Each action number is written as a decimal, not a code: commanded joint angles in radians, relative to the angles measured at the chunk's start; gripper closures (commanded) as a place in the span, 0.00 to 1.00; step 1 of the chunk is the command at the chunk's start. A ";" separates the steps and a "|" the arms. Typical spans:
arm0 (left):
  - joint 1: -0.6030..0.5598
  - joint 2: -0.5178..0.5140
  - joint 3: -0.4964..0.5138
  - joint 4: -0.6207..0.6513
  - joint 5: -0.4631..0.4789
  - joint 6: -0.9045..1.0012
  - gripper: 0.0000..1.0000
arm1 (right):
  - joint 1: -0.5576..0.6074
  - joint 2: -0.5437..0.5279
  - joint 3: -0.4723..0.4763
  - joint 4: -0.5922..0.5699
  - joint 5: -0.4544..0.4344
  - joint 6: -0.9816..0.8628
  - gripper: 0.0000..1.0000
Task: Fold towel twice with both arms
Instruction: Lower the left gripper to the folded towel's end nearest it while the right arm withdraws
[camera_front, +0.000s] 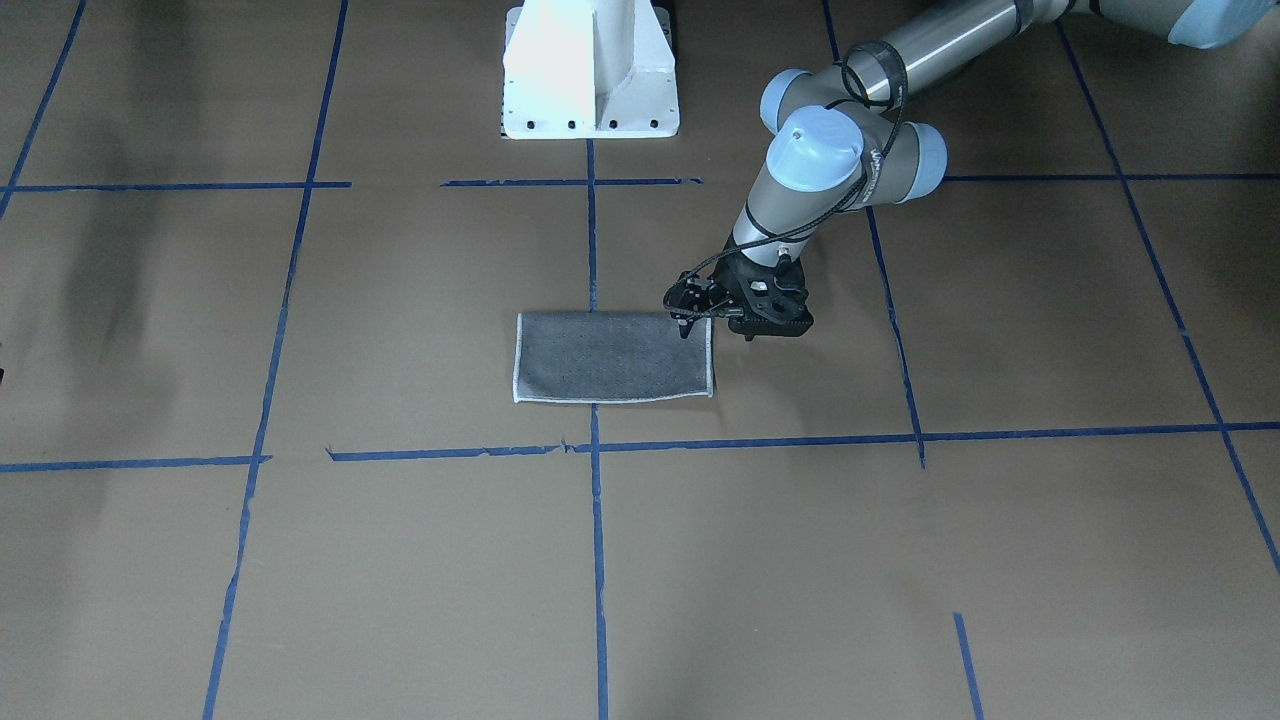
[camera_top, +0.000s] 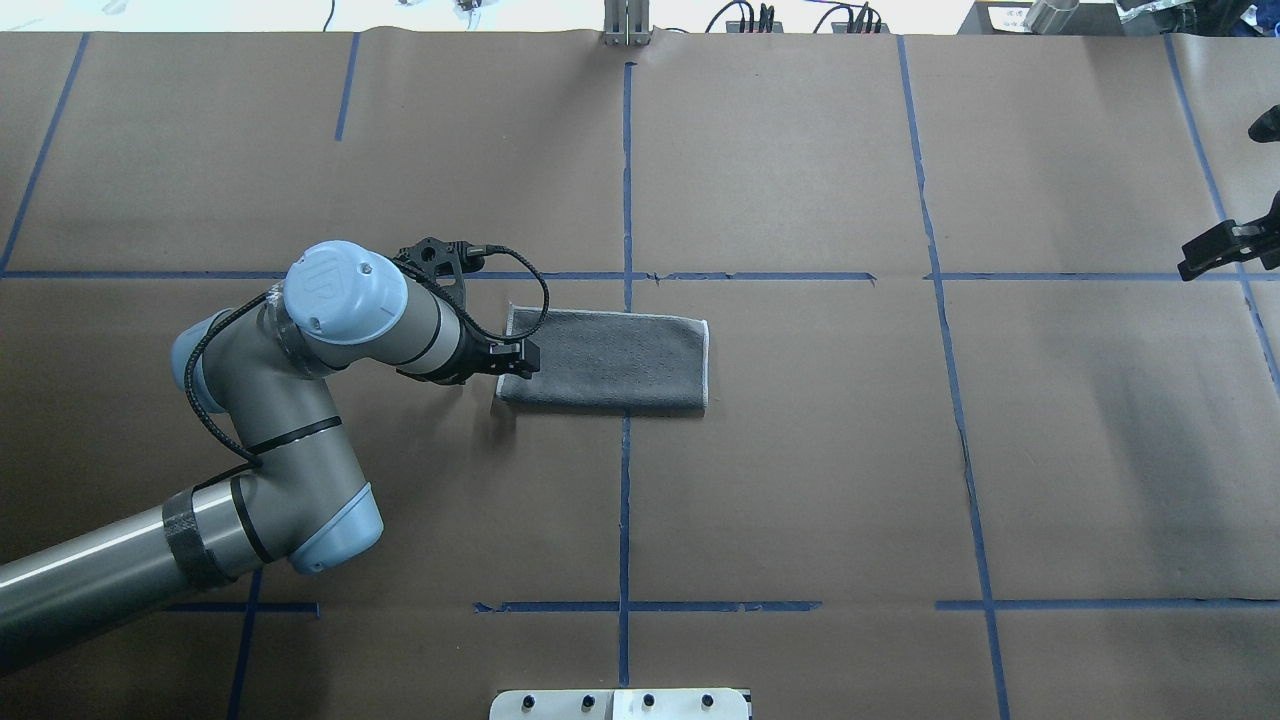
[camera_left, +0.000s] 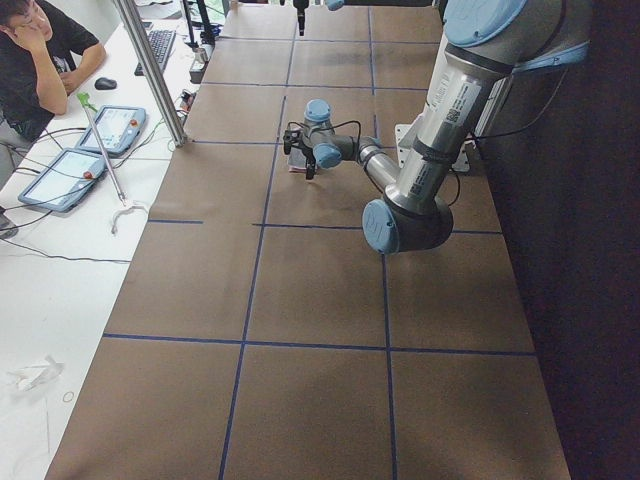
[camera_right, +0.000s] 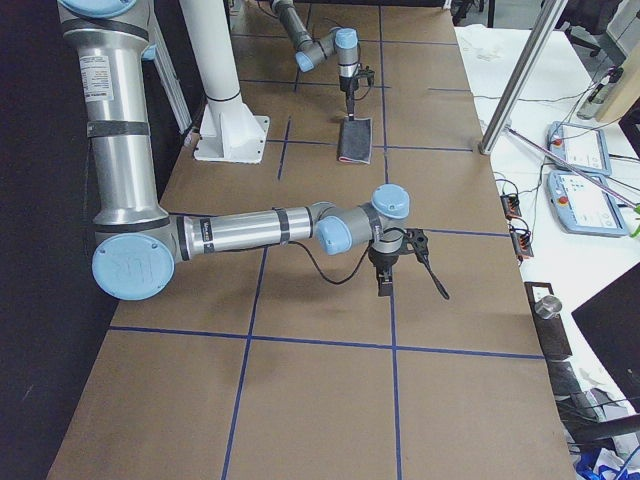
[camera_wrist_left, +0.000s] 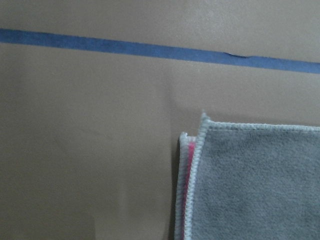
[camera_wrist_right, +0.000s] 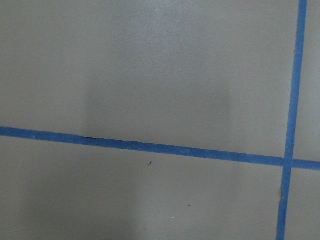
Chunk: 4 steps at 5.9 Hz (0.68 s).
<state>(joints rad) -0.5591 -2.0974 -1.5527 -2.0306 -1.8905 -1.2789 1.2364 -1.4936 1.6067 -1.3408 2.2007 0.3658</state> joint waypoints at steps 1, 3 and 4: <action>0.001 -0.001 -0.001 0.001 -0.022 0.001 0.30 | 0.003 0.009 -0.005 -0.001 0.001 -0.004 0.00; 0.001 0.000 -0.003 0.004 -0.088 -0.002 0.35 | 0.003 0.016 -0.007 -0.003 0.001 -0.002 0.00; 0.001 0.000 -0.001 0.006 -0.090 -0.002 0.39 | 0.003 0.016 -0.007 -0.003 0.001 -0.002 0.00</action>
<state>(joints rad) -0.5588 -2.0971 -1.5553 -2.0266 -1.9735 -1.2804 1.2391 -1.4780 1.6001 -1.3436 2.2012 0.3632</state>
